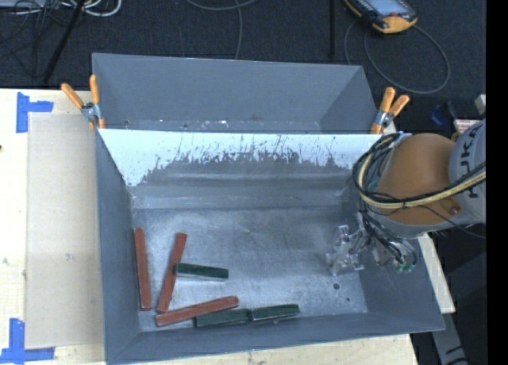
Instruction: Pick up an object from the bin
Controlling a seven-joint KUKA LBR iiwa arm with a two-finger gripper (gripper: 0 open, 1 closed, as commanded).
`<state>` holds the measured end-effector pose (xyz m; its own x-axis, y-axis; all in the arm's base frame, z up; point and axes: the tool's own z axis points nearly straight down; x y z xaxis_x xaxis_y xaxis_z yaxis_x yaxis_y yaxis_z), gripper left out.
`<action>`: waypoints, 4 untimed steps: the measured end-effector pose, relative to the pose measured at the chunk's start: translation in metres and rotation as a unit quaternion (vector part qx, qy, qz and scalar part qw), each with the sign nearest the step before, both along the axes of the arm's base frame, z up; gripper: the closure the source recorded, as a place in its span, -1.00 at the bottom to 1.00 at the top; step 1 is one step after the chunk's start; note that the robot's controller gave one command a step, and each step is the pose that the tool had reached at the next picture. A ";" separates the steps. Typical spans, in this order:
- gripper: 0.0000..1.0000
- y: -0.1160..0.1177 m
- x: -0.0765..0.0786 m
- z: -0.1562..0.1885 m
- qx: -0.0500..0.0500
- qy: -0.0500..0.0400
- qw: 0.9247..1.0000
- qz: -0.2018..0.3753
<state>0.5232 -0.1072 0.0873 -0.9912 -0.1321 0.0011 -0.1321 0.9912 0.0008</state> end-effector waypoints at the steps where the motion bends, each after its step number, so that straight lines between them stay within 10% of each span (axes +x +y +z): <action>1: 1.00 0.018 -0.002 0.023 0.000 0.004 0.997 0.076; 2: -1.00 0.046 0.010 0.036 0.000 -0.001 0.990 0.144; 3: -1.00 0.052 0.011 0.028 0.001 0.001 0.990 0.138; 4: -1.00 0.075 -0.012 0.010 -0.002 -0.003 0.976 0.217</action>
Offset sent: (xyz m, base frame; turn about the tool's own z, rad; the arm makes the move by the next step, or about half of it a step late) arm 0.0113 0.0507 0.0291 -0.2765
